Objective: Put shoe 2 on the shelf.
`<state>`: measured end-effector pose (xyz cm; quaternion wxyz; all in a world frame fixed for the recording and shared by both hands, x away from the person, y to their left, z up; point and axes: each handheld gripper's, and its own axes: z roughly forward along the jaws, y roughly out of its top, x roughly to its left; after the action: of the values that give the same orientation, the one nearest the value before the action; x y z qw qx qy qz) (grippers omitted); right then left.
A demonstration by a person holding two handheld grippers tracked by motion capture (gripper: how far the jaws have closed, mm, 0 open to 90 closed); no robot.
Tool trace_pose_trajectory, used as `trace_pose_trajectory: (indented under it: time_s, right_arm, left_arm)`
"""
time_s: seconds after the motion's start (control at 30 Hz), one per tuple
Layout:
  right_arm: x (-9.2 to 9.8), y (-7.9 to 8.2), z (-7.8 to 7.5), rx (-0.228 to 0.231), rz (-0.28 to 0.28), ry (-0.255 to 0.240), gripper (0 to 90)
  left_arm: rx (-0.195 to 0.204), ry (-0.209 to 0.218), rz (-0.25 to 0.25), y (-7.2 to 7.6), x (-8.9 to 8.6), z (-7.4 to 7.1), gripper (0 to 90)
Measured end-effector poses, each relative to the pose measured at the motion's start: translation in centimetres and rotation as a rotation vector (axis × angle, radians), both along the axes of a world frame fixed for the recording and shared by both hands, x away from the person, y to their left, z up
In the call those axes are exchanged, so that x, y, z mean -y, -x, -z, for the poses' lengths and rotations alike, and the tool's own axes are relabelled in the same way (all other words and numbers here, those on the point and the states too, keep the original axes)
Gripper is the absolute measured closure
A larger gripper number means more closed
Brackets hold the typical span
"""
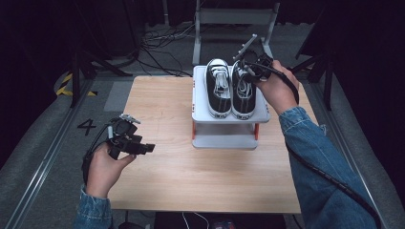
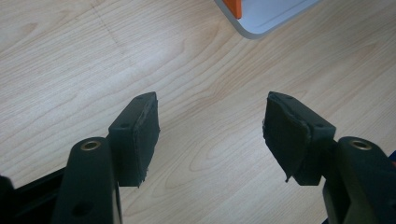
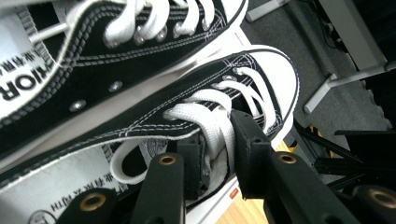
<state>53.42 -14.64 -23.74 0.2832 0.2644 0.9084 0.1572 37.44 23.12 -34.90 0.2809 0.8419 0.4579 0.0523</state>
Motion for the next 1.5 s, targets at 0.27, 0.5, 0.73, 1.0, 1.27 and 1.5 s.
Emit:
trace_pose_trajectory:
  time_s: [0.27,0.5,0.73,1.0,1.27,1.5]
  right_arm:
    - [1.2,0.4,-0.7,-0.025,0.004,-0.089,45.8]
    - [3.5,3.1,-2.5,0.016,-0.029,-0.188,42.7]
    - [6.4,5.0,-3.2,0.017,-0.030,-0.243,42.7]
    - [10.7,7.3,-2.3,0.009,0.002,-0.300,42.2]
    - [16.5,10.2,0.3,-0.018,0.046,-0.345,39.2]
    - [20.6,11.7,3.6,-0.071,0.105,-0.413,34.8]
  left_arm:
    - [-0.004,-0.001,0.006,-0.3,0.1,0.1,36.6]
    - [-0.010,0.000,0.013,-0.6,0.3,0.2,36.6]
    - [-0.009,-0.002,0.016,-0.9,0.6,0.2,36.6]
    - [-0.009,-0.001,0.029,-1.5,1.1,0.2,36.7]
    - [-0.007,-0.014,0.037,-1.8,1.4,0.7,36.5]
    - [0.002,-0.013,0.032,-1.9,1.2,1.1,36.3]
